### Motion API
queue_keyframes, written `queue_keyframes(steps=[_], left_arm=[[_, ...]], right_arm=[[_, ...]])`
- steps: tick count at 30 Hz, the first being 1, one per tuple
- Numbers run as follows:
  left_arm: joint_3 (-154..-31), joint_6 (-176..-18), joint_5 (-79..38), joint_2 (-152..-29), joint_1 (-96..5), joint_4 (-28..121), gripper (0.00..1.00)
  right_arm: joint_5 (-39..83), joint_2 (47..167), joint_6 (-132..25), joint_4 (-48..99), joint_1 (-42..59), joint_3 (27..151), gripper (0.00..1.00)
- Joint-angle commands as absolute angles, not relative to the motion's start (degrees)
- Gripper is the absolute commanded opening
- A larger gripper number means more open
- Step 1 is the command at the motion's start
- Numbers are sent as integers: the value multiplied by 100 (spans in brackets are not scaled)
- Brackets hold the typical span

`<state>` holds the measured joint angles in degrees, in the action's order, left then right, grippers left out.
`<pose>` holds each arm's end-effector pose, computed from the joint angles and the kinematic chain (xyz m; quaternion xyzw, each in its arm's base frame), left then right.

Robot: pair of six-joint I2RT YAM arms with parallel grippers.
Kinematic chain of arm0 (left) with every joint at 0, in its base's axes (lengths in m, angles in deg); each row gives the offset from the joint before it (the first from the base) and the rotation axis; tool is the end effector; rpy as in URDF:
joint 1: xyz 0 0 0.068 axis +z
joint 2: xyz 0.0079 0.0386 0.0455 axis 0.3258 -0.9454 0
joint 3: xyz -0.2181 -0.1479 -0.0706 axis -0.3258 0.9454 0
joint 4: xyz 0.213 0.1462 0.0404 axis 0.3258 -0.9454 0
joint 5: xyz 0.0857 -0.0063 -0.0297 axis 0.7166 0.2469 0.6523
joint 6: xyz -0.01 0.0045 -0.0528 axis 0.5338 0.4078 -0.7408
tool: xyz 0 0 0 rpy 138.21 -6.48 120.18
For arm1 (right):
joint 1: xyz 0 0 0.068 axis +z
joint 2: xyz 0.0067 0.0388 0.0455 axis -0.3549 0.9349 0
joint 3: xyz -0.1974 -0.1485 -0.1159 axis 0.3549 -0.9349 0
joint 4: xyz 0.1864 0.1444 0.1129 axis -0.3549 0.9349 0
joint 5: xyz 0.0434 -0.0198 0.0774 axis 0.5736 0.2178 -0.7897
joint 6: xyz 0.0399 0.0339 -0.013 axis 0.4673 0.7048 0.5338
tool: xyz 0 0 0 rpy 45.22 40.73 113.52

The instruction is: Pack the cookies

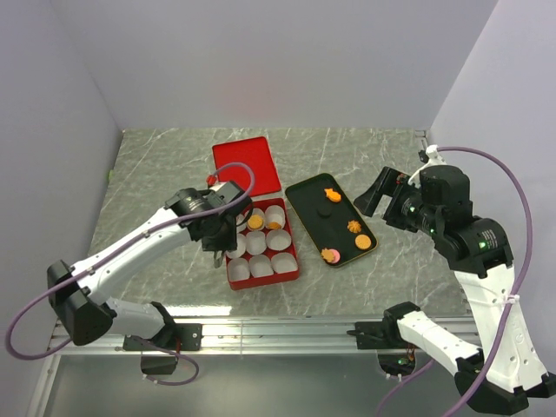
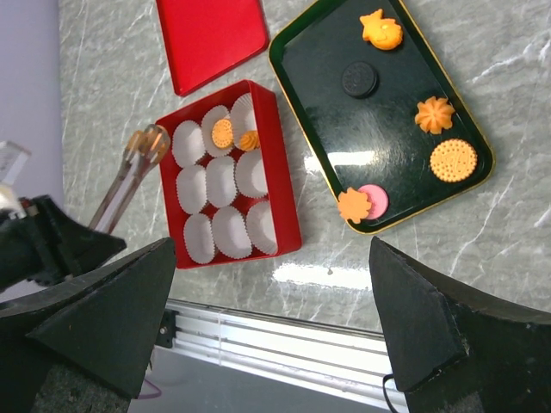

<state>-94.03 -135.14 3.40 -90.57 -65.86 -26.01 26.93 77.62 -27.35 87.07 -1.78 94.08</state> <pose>0.1656 -0.1625 0.3210 -0.0422 0.9776 -0.0267 0.2043 0.1246 0.0447 0.4333 0.0969 0.8723 0.2282 0.4214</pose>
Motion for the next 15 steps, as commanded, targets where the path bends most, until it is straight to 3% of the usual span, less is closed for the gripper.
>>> queue_keyframes(steps=[1,15], left_arm=[[-9582,-13482,334,-9286,-6568,-2363,35],[-9573,-13411,501,-9523,-6507,-2389,48]], right_arm=[[2664,7806,-2855,8451,-136,9423,100],[2699,7780,-2864,8469,-136,9449,100]])
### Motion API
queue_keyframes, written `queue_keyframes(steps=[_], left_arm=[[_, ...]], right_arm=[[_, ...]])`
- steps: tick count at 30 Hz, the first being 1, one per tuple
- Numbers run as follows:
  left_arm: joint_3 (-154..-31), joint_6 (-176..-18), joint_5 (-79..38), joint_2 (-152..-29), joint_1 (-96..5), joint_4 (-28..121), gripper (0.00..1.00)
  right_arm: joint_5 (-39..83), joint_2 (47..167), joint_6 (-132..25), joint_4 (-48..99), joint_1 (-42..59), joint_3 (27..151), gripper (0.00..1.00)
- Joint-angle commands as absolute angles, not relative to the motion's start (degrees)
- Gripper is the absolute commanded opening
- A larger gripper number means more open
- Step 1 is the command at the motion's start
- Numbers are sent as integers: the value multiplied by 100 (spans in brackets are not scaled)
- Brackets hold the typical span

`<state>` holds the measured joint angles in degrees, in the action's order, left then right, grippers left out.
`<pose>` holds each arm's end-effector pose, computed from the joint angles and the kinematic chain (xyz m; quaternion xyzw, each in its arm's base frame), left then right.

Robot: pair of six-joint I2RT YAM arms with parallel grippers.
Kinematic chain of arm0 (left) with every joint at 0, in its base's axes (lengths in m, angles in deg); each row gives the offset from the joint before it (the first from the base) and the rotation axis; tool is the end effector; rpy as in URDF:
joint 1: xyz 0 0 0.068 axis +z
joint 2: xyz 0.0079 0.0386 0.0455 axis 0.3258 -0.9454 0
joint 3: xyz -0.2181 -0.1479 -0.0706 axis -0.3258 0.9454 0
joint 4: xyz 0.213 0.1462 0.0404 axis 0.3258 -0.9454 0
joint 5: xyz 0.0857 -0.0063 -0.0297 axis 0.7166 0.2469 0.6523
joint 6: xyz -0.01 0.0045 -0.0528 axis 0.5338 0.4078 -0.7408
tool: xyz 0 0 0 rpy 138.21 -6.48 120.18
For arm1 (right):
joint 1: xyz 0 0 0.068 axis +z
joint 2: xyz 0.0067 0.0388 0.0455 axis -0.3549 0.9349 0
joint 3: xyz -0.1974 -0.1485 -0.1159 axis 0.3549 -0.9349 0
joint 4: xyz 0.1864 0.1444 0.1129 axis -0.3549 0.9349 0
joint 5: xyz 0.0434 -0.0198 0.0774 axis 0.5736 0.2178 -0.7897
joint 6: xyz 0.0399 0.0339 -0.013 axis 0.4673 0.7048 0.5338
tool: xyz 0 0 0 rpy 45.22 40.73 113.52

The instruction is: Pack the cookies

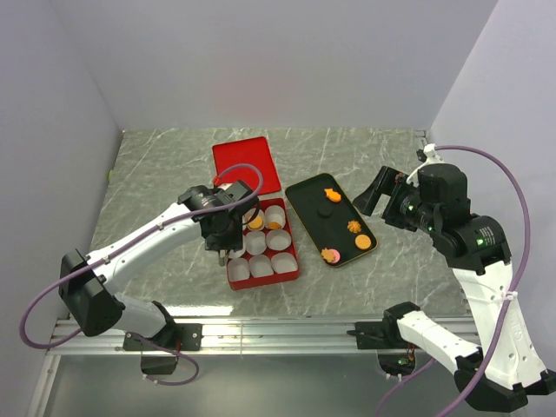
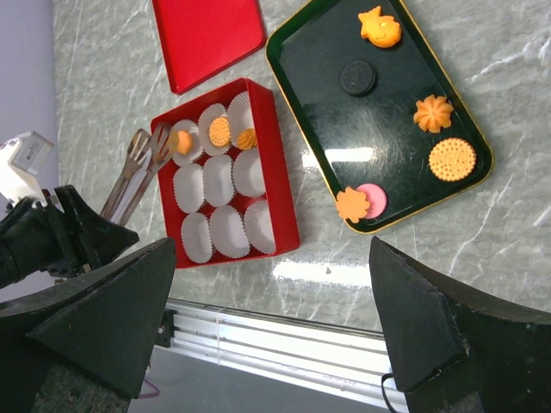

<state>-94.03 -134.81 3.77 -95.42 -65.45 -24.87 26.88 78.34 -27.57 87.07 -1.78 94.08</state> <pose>0.1799 -0.1749 0.3029 -0.0391 0.9818 0.0007 0.1859 0.1284 0.0460 0.4318 0.0955 0.8755 0.2254 0.4167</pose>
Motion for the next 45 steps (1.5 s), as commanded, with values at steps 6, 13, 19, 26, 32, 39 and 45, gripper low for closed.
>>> queue_keyframes(steps=[6,13,19,26,32,39,45], left_arm=[[-9678,-13367,518,-9550,-6445,-2406,49],[-10337,-13279,615,-9664,-6445,-2644,47],[-10645,-13051,238,-9743,-6463,-2407,46],[-11040,-12779,-342,-10199,-6805,-1906,43],[-11392,-12708,-738,-10833,-7192,-1467,44],[-12209,-12436,-791,-11807,-7578,-1685,42],[-12544,-12199,-703,-12309,-7676,-1853,43]], right_arm=[[2708,7806,-2881,8495,-145,9511,100],[2699,7841,-2846,8460,-136,9493,100],[2734,7859,-2802,8434,-136,9555,100],[2787,7824,-2767,8530,-137,9607,100],[2945,7753,-2767,8732,-136,9678,100],[3209,7384,-2574,8794,-136,9397,100],[3419,7191,-2539,8882,-136,9344,100]])
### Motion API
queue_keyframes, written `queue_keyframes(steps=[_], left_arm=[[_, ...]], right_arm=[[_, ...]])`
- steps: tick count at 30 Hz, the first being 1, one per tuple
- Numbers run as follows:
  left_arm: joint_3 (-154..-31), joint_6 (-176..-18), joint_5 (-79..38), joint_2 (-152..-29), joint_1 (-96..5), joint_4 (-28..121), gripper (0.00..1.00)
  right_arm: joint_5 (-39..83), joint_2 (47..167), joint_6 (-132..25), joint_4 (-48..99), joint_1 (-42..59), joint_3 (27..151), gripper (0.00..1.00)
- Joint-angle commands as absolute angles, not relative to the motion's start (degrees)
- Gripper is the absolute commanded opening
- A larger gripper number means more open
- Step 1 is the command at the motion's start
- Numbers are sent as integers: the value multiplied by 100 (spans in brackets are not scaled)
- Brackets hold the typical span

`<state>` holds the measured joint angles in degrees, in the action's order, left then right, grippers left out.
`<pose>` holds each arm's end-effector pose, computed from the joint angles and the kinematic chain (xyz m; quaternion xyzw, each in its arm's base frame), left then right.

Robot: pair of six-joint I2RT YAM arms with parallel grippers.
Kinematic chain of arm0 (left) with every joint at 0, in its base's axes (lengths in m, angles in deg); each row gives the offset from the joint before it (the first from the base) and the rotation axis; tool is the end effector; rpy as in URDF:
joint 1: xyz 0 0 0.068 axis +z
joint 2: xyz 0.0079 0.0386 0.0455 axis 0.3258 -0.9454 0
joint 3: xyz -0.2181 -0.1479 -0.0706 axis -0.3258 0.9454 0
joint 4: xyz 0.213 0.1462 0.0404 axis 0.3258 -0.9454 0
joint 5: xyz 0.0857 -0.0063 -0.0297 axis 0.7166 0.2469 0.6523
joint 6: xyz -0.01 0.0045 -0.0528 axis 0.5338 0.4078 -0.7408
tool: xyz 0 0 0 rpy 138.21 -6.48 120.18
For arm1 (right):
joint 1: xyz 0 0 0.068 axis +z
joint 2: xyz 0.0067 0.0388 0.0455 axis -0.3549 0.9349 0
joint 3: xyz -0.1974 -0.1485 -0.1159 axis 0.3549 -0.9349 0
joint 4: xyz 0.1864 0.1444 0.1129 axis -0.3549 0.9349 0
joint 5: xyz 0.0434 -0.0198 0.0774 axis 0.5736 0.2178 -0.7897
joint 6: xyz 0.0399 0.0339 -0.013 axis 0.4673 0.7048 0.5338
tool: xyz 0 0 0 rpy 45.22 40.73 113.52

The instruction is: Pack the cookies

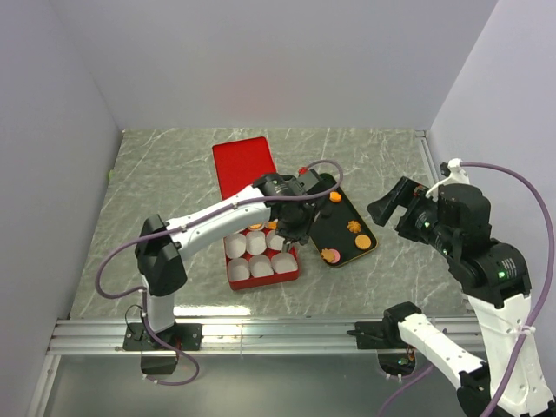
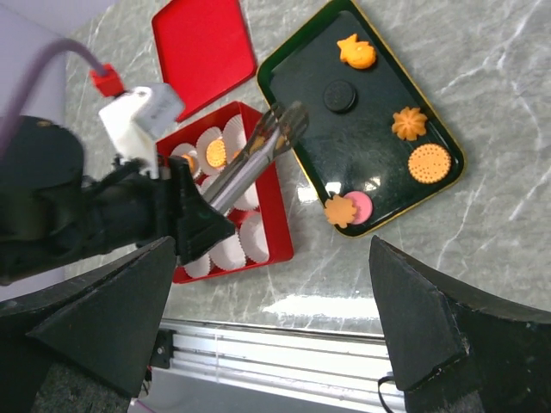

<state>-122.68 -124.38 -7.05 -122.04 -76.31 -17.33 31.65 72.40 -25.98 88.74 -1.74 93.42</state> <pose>0.2125 -0.3249 0.3098 0.1501 0.9655 -0.1248 0.1721 0.0976 0.0323 0.4363 0.1253 0.8563 0.2113 0.4544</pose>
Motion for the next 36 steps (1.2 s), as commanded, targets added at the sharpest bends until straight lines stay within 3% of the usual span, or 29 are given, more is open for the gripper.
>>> queue_keyframes(steps=[1,9,36], left_arm=[[-12544,-12181,-694,-12345,-7684,-1862,44],[-12544,-11952,-659,-12626,-7728,-1844,49],[-13668,-11539,-431,-13804,-7755,-2178,47]], right_arm=[[3446,7191,-2547,8908,-136,9353,100],[3525,7244,-2591,8935,-136,9441,100],[3613,7129,-2644,9075,-136,9423,100]])
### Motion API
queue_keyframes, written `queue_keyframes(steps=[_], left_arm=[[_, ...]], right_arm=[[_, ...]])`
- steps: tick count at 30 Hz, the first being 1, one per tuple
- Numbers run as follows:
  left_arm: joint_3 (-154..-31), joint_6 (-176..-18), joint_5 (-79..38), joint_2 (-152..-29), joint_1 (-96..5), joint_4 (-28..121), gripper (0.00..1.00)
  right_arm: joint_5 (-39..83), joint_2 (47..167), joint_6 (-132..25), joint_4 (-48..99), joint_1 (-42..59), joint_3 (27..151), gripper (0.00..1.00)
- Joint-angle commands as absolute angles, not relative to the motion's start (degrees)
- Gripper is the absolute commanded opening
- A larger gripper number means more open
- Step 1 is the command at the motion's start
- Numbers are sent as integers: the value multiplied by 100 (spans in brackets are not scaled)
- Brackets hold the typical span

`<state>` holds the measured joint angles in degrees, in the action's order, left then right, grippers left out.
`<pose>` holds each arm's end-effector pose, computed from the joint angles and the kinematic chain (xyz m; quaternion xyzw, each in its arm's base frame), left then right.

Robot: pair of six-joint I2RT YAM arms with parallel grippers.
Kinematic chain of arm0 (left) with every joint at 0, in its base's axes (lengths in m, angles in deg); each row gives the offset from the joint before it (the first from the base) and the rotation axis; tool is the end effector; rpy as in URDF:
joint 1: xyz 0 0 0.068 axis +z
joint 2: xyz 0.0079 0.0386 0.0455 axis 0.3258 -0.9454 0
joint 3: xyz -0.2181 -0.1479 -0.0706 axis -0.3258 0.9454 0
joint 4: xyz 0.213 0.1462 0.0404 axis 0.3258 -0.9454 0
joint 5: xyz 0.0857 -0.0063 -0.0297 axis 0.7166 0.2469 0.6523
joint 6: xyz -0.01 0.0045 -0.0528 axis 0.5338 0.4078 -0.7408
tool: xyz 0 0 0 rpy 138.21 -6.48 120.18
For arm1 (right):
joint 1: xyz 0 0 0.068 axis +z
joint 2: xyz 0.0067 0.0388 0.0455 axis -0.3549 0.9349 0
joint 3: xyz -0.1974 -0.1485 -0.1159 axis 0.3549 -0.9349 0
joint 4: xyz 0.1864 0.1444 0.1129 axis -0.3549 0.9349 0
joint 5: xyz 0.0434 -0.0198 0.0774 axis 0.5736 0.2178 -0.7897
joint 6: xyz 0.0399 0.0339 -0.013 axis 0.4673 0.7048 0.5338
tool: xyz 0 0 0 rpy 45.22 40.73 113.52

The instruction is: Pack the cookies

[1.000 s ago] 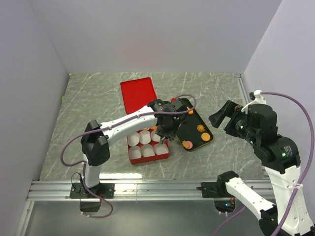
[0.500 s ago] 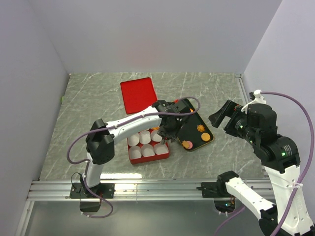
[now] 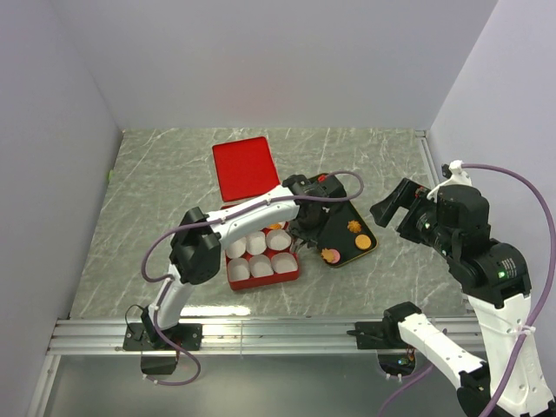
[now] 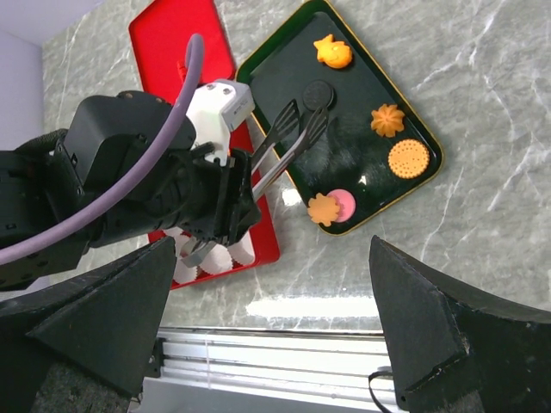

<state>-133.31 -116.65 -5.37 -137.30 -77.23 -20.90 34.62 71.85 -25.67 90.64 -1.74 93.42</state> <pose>0.2355 -0.3719 0.2556 0.2264 0.9625 -0.0542 0.1395 0.0935 0.0290 0.4340 0.1408 0.8593 0.1874 0.4546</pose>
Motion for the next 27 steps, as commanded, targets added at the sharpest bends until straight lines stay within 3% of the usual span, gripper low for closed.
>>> queue_keyframes(steps=[1,21,27], left_arm=[[-13712,-11539,-431,-13839,-7755,-2204,47],[-14301,-11451,-378,-14401,-7693,-2371,48],[-14302,-11460,-387,-14410,-7667,-2337,35]], right_arm=[[3604,7129,-2653,9075,-136,9423,100],[3604,7138,-2618,9005,-136,9317,100],[3613,7121,-2635,9031,-136,9335,100]])
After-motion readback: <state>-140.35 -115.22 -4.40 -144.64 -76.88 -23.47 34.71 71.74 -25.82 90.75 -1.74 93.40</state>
